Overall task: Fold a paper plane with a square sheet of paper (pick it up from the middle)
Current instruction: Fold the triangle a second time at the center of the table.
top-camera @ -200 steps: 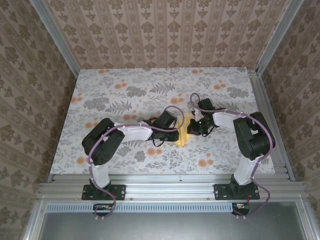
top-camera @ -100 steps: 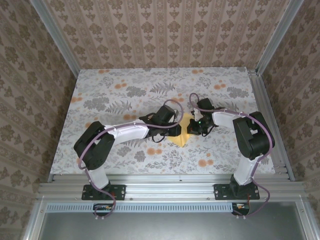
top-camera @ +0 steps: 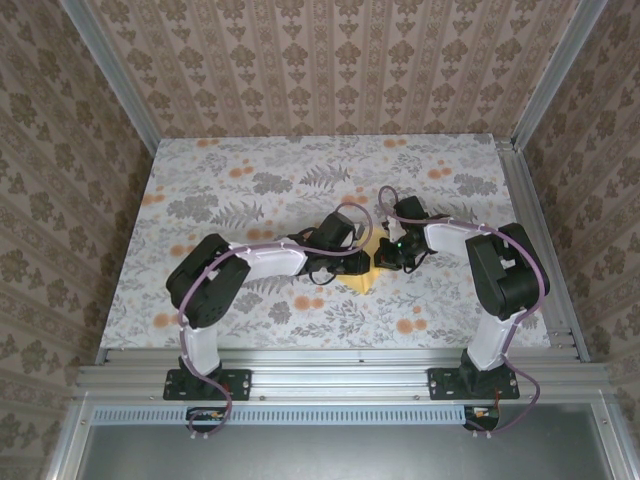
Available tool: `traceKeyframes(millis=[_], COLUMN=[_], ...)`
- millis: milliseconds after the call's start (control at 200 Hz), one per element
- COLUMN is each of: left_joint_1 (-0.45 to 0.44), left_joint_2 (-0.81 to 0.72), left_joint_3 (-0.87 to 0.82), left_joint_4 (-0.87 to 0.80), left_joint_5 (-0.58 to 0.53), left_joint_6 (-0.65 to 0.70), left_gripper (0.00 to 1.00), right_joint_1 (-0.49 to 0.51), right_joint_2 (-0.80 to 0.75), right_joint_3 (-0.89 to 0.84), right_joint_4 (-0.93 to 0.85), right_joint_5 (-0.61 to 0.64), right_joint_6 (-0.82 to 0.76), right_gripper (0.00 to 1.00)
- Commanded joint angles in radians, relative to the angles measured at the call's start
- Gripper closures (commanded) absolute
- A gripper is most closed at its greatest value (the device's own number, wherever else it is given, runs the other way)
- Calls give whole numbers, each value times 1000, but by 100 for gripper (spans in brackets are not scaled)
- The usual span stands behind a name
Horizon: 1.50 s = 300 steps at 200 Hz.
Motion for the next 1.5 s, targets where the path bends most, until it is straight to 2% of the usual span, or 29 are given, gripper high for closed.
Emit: traceKeyframes(millis=[0,320,1085,1495], left_joint_1=[13,32,36,34], left_joint_2=[24,50,114,128], left_joint_3=[1,-21,-19,-37], left_joint_4=[50,65,-20,-48], left_joint_5=[27,31,-21,-43], left_joint_6=[-21,-16,25,37], left_gripper=[80,80,80,81], right_joint_1=[11,11,13,2], right_joint_2=[25,20,4,-109], right_joint_3=[-25,-35,-43,0], right_joint_4=[-40,-36,-19,-68], right_joint_5=[69,66,48,37], right_joint_6=[-2,4,17,36], right_gripper=[99,99,97,74])
